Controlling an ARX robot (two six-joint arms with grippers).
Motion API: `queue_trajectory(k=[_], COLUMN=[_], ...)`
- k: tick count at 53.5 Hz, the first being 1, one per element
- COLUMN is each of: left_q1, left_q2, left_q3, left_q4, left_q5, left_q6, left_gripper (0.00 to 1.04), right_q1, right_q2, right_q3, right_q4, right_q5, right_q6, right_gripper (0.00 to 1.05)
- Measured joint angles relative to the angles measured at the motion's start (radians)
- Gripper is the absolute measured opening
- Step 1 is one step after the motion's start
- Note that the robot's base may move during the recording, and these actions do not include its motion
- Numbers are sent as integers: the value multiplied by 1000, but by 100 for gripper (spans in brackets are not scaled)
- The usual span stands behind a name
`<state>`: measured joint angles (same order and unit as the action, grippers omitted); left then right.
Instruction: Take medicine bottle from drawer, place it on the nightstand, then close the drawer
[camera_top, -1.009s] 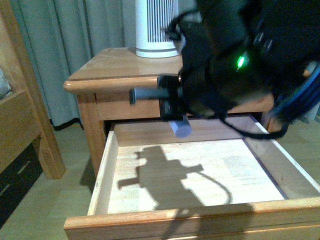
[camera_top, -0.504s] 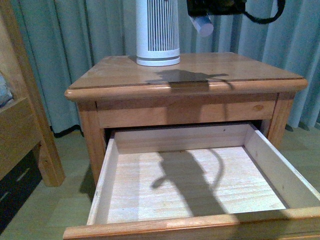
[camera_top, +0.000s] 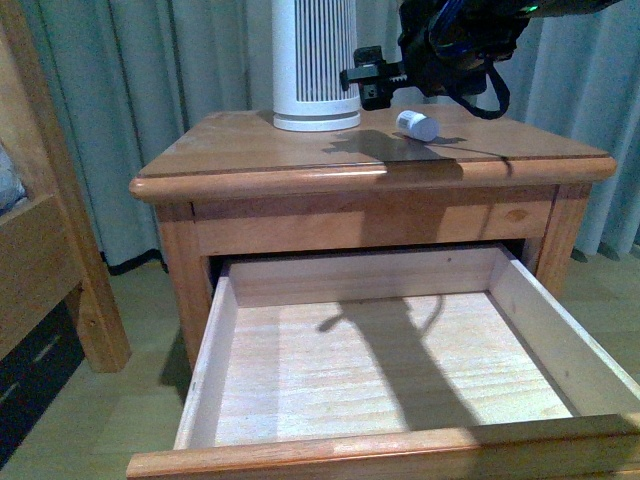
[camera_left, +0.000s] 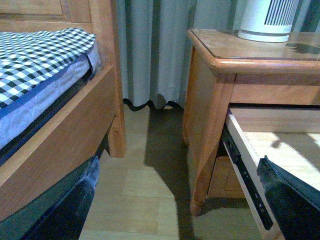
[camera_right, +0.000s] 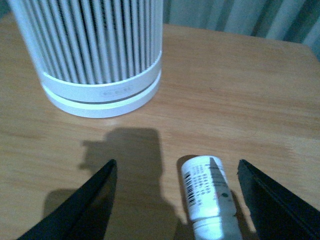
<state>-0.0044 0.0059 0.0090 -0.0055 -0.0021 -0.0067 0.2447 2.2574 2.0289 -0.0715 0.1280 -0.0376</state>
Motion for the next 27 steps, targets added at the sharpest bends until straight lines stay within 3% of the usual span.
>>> queue_trajectory(k=[6, 10, 20, 27], left_q1=[0, 0, 0, 0], left_q2=[0, 0, 0, 0], left_q3=[0, 0, 0, 0], left_q4=[0, 0, 0, 0], left_q5=[0, 0, 0, 0], left_q6=[0, 0, 0, 0], left_gripper=[98, 98, 98, 98], right_q1=[0, -2, -3, -14], right_q2=[-215, -431, -868, -1095], right_q3=[-196, -384, -848, -1204], right_q4=[44, 71, 62, 9], right_q5=[-89, -171, -238, -225], right_q6=[95, 148, 166, 190], right_gripper=[99, 98, 65, 37])
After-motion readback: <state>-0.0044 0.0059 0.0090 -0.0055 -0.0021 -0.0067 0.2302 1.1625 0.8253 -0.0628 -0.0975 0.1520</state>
